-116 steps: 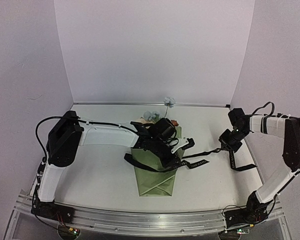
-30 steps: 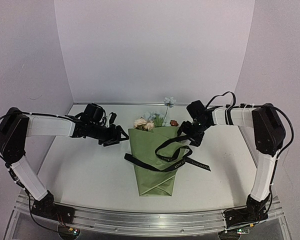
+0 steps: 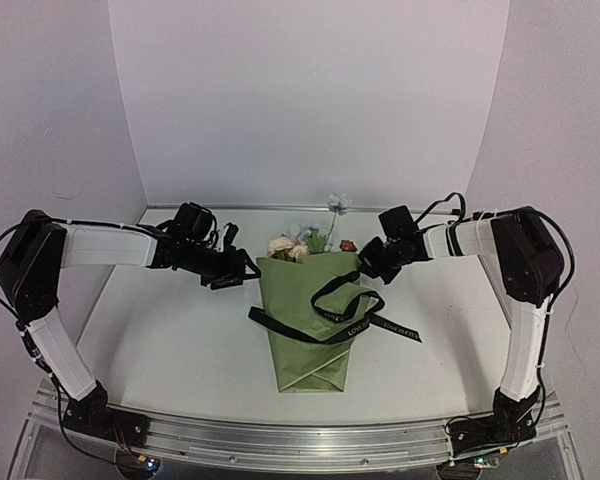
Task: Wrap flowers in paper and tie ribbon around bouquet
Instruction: Cross the ribbon over the folded bouquet.
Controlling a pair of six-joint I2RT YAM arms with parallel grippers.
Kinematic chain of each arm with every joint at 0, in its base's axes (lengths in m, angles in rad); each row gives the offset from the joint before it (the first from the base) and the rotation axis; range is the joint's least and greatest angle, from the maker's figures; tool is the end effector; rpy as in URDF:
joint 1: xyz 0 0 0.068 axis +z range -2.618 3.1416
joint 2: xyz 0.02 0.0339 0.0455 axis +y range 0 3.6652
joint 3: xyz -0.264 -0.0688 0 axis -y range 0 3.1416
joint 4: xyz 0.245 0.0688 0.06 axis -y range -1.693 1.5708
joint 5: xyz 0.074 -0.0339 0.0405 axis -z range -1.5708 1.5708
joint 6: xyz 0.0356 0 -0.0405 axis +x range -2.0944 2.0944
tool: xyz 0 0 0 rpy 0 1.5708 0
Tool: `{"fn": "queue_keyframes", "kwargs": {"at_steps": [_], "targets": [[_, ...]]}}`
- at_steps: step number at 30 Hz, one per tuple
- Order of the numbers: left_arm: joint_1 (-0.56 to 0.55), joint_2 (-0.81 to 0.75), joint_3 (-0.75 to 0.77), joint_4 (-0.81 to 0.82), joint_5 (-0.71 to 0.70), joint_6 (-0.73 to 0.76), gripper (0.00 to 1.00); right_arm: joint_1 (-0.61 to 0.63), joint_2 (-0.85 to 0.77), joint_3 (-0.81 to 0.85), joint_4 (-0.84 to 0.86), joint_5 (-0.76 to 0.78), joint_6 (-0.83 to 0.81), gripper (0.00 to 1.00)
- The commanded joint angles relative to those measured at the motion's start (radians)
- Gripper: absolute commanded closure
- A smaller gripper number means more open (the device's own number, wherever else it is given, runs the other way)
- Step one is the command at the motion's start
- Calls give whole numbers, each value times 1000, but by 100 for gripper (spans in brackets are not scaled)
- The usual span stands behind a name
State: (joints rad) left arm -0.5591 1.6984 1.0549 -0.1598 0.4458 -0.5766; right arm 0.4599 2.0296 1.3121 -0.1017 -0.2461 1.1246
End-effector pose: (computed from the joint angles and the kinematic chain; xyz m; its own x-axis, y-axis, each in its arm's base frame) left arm 0.2964 -0.2036 0.2000 -0.9107 -0.0104 -0.4129 0.2814 0.7162 -0.6387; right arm 0.3860 0.2009 0.1550 -0.8053 0.5775 -0.1341 0.3405 0.6357 0.6928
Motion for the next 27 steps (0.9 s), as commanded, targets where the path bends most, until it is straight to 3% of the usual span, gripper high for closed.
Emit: {"fn": "queue_keyframes", "kwargs": {"at_steps": [1,14,21,27], "targets": [[4,11,43,1,14,9,39,-1,-54,-9,2,-5,-34,100],[19,-9,-24,3,6,-18,42,52,-204,163,-232,-182,-278,100],[20,-9,-41,-12,16,-16,43,129,-188,256,-316,-477,-295,100],[21,-5,-41,-26,28,-10,44,236,-208,289,-429,-661,-419,100]]}}
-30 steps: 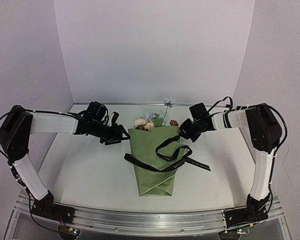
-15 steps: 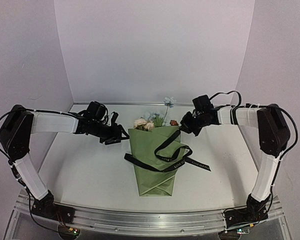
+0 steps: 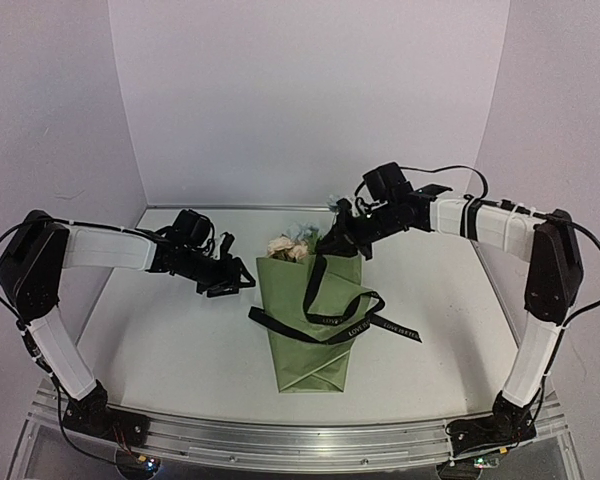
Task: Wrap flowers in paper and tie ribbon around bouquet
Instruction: Cross the ribbon over the folded bouquet.
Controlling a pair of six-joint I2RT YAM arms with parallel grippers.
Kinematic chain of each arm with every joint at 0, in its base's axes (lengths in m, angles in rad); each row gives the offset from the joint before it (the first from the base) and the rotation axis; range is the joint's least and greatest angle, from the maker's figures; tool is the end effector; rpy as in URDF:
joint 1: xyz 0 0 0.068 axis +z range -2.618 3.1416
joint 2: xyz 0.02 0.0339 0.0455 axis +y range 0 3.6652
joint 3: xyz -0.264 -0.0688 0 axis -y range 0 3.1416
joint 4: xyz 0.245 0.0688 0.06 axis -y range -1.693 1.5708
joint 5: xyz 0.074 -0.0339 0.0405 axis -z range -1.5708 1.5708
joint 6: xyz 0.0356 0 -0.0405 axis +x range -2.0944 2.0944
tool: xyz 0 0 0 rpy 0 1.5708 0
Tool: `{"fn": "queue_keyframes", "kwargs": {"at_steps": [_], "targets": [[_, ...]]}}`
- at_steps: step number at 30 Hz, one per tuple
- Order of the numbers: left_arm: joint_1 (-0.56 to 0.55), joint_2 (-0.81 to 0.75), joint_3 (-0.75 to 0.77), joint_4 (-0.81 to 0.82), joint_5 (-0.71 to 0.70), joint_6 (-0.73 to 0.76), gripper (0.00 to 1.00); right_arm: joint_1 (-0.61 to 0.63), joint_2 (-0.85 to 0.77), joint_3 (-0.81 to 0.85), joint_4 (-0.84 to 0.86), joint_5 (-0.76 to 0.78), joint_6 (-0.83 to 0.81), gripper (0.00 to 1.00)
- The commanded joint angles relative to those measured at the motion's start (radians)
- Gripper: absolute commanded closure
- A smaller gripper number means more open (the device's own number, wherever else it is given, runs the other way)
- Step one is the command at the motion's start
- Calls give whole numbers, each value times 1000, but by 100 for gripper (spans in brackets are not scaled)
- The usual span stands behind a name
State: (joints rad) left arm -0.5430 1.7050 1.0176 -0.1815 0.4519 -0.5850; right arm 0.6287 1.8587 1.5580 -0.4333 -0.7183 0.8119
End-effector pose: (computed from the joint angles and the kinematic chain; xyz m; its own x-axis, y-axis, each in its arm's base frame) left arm 0.2927 -0.1948 0.1851 -0.9350 -0.0159 -0.3542 0.2278 0.7386 -0.6345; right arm 0.3272 0.2669 0.2839 -0.9809 -0.0377 -0.1911 -0.1835 0.5071 0.8421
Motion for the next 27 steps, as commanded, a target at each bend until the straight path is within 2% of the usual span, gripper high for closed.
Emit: {"fn": "queue_keyframes", "kwargs": {"at_steps": [1,7,14,27], "targets": [[5,-9,-3,-6,26,-1,44,84,-49,39,-102,-211,-122,100],[4,4,3,-17,49,9,45,162,-57,58,-170,-290,-145,100],[3,37,29,-29,71,8,46,241,-9,87,-401,-217,-234,100],[3,53,31,-28,93,1,48,297,113,-1,-423,-140,-211,100]]}}
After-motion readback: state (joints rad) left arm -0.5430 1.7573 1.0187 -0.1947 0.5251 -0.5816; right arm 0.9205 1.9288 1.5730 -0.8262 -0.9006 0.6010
